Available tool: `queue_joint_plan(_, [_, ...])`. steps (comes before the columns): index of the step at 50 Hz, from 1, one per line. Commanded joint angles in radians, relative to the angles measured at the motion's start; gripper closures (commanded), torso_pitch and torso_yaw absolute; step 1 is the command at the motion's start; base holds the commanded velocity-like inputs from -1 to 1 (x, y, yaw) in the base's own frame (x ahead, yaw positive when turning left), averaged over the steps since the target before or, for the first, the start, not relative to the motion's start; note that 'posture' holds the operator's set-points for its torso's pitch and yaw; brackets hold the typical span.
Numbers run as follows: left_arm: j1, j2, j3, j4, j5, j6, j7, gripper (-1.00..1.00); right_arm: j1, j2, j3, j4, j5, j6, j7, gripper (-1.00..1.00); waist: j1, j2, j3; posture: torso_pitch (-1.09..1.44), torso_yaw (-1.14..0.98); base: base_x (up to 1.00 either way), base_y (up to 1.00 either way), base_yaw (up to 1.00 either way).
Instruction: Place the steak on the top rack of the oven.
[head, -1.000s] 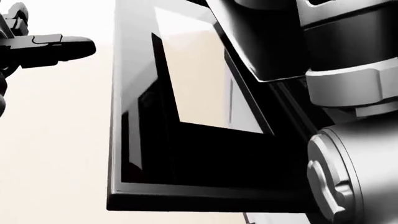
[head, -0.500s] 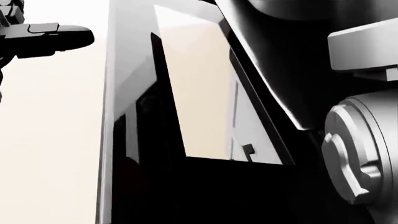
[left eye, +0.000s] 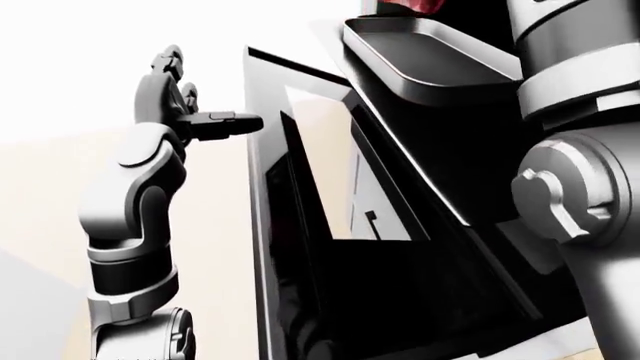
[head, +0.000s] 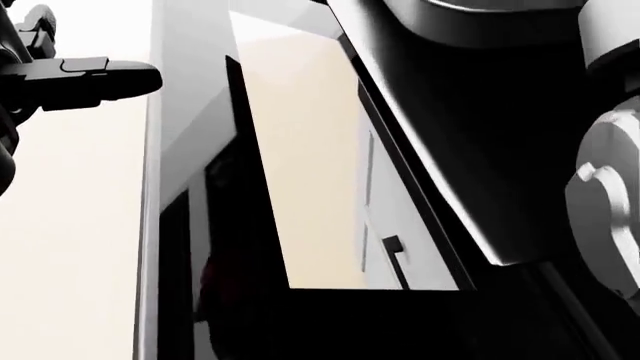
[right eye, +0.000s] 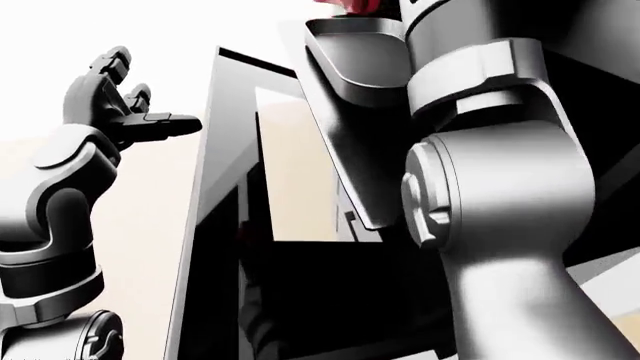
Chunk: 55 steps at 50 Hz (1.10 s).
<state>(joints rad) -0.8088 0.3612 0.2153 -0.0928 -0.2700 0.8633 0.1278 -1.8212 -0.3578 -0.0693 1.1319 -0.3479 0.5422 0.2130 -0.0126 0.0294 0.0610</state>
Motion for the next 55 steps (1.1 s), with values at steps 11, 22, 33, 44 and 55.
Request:
queue_joint_plan(11, [-0.025,0.022,0.017,-0.021,0.002,-0.045,-0.007,-1.00,-0.045,-0.002,-0.036,0.124,-0.021,-0.151,-0.148,1.00,-0.001,0.003,-0.030,0.00,0.00,0.00,0.00,0.00])
queue_joint_plan(22, [-0.009,0.020,0.018,-0.022,0.000,-0.056,-0.008,-1.00,-0.010,0.013,-0.051,0.150,-0.013,-0.212,-0.239,1.00,0.000,0.002,-0.030,0.00,0.00,0.00,0.00,0.00])
queue_joint_plan(33, [-0.002,0.010,0.011,-0.010,0.007,-0.071,-0.009,-1.00,0.044,0.015,-0.061,0.158,-0.014,-0.250,-0.310,1.00,0.005,-0.003,-0.037,0.00,0.00,0.00,0.00,0.00])
queue_joint_plan(44, [0.009,0.011,0.017,-0.011,0.007,-0.077,-0.012,-1.00,0.066,0.018,-0.065,0.164,-0.008,-0.266,-0.343,1.00,0.007,-0.004,-0.041,0.00,0.00,0.00,0.00,0.00])
queue_joint_plan(55, [0.003,0.013,0.017,-0.001,0.003,-0.080,-0.013,-1.00,0.084,0.018,-0.070,0.169,-0.006,-0.266,-0.356,1.00,0.009,-0.007,-0.044,0.00,0.00,0.00,0.00,0.00])
